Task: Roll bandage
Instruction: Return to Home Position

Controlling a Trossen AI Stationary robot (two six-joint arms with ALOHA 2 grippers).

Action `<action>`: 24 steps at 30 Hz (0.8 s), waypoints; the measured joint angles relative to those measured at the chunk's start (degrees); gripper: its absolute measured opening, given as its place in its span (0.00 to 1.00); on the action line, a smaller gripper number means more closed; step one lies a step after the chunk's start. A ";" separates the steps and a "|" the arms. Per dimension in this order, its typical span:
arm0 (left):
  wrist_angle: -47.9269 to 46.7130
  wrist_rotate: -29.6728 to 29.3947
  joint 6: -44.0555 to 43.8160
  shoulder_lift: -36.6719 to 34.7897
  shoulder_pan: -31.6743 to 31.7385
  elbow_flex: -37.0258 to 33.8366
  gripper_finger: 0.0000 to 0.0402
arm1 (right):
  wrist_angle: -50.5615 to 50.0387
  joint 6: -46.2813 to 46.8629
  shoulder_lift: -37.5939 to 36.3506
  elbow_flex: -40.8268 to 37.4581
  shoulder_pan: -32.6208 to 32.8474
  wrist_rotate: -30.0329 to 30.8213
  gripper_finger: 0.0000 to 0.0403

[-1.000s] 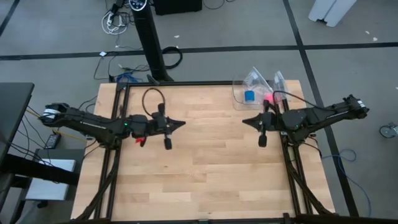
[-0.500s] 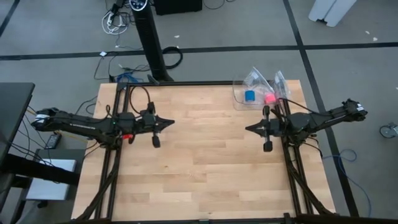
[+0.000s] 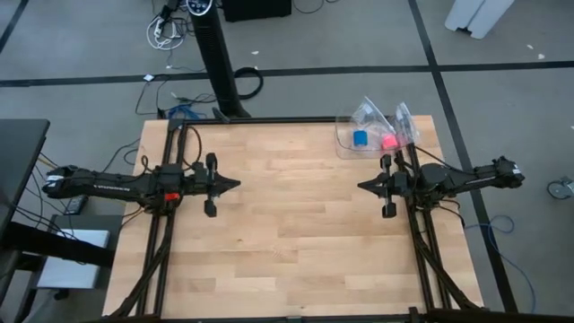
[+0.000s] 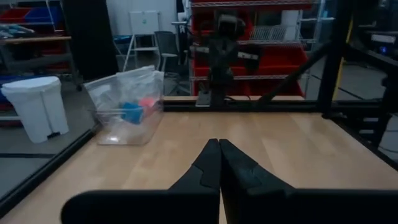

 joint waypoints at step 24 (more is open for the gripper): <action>-13.53 3.33 -0.13 -25.16 8.69 -9.65 0.00 | -9.59 3.64 -11.73 -5.41 -7.06 -4.69 0.00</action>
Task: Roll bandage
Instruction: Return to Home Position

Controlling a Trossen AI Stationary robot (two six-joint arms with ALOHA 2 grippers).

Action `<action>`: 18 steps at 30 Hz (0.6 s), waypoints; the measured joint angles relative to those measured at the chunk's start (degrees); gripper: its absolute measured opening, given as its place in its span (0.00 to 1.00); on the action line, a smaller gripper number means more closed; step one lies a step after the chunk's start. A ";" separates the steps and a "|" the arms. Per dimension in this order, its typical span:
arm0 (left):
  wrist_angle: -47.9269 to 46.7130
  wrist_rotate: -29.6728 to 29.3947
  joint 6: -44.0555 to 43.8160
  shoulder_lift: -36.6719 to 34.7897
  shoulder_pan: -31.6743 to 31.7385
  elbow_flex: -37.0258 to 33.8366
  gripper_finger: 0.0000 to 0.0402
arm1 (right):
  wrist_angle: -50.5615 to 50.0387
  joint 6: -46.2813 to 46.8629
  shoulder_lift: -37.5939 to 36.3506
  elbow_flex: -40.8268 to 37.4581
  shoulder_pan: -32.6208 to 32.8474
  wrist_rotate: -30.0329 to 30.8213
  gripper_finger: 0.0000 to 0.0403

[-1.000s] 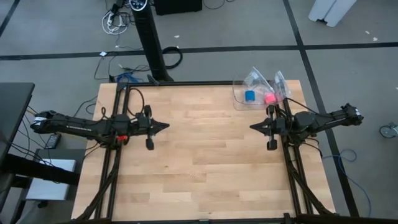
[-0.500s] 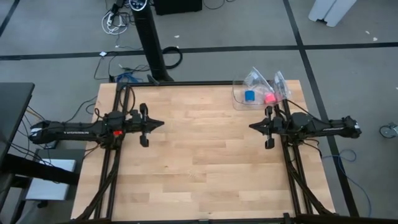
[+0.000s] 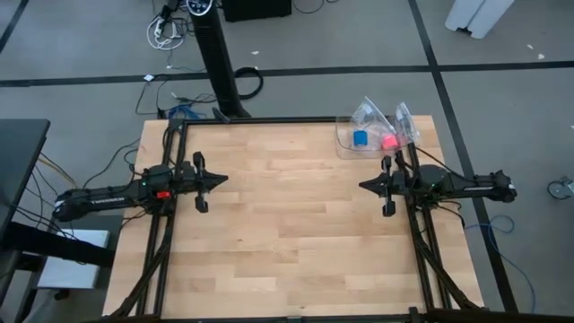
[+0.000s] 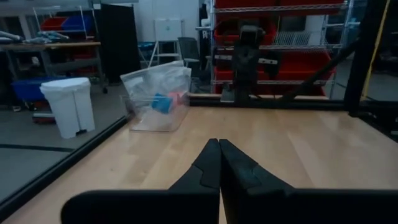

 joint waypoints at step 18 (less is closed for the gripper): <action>-12.64 -6.90 2.13 -9.21 0.07 0.33 0.03 | 6.79 1.07 0.87 -3.83 -9.66 -8.10 0.00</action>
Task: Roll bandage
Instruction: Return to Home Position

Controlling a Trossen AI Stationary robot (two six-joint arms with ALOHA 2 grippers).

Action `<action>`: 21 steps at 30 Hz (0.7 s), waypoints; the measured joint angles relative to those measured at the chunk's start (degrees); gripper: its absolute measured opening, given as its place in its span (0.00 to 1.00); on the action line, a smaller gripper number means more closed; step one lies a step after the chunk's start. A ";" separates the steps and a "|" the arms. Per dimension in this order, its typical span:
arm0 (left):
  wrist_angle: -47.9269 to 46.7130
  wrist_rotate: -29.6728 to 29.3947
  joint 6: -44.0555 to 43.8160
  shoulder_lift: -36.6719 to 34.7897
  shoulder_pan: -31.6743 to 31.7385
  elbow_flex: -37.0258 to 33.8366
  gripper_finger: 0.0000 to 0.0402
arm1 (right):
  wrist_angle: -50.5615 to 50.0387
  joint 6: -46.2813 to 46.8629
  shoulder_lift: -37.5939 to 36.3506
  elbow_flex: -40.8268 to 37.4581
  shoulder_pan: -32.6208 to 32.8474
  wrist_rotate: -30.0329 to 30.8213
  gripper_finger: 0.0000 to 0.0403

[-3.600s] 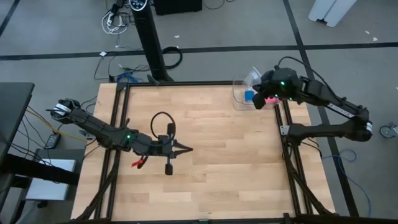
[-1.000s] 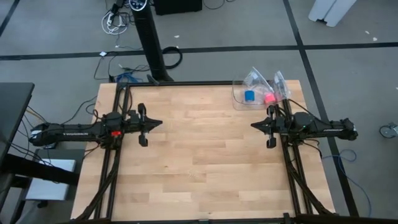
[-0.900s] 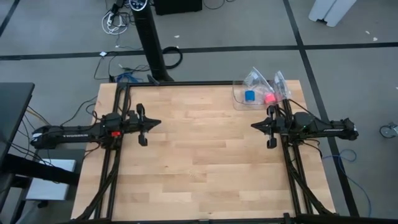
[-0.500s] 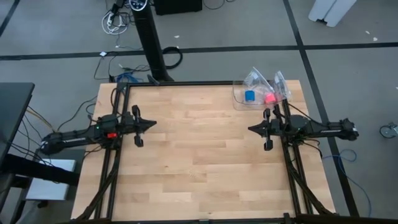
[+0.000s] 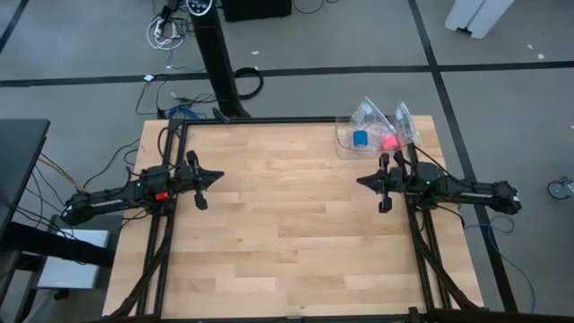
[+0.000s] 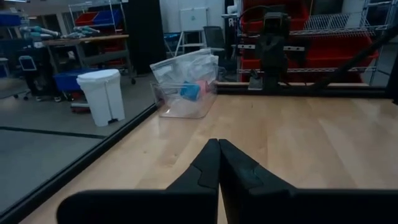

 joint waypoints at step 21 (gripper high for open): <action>0.92 -0.26 -0.15 0.03 0.00 -0.11 0.03 | 0.89 8.79 4.46 -0.07 -4.85 5.40 0.05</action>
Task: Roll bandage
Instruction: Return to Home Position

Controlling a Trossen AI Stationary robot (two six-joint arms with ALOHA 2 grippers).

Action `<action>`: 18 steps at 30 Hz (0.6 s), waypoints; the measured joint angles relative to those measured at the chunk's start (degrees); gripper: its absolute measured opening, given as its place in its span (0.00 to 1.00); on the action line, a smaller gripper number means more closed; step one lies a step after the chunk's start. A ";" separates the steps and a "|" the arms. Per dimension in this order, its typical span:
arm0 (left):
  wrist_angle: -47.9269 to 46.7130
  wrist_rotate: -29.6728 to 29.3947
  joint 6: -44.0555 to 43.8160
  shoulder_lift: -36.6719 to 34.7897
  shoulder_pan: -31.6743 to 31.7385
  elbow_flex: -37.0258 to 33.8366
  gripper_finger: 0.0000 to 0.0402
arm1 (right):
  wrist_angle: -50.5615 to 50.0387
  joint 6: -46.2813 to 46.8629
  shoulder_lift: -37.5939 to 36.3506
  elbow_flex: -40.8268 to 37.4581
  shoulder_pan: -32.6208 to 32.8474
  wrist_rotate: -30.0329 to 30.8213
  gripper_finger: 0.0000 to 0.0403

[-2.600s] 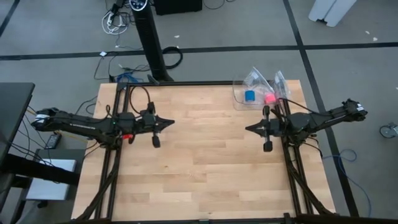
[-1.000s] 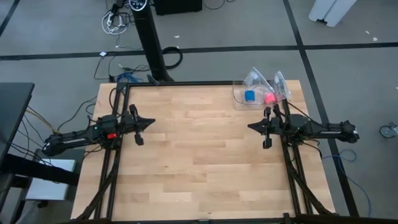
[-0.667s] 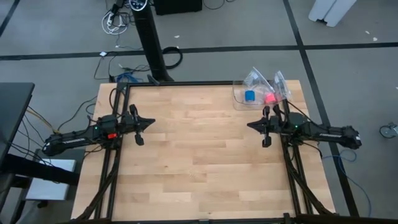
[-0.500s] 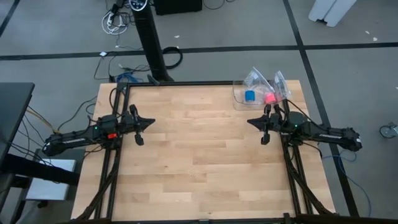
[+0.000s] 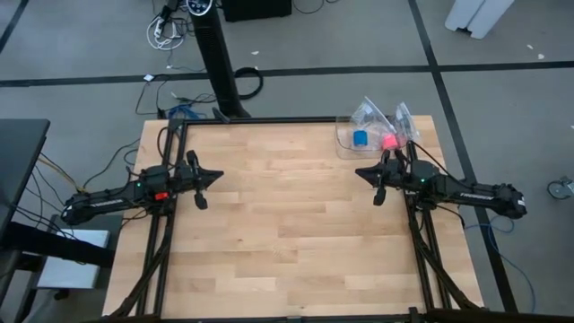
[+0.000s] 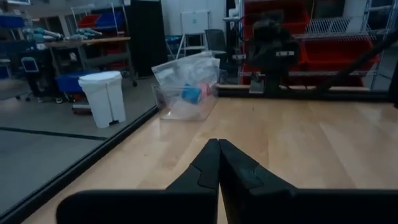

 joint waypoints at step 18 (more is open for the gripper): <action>8.37 0.00 0.08 0.00 0.00 -0.09 0.03 | 1.88 7.42 0.09 -0.02 0.00 1.96 0.05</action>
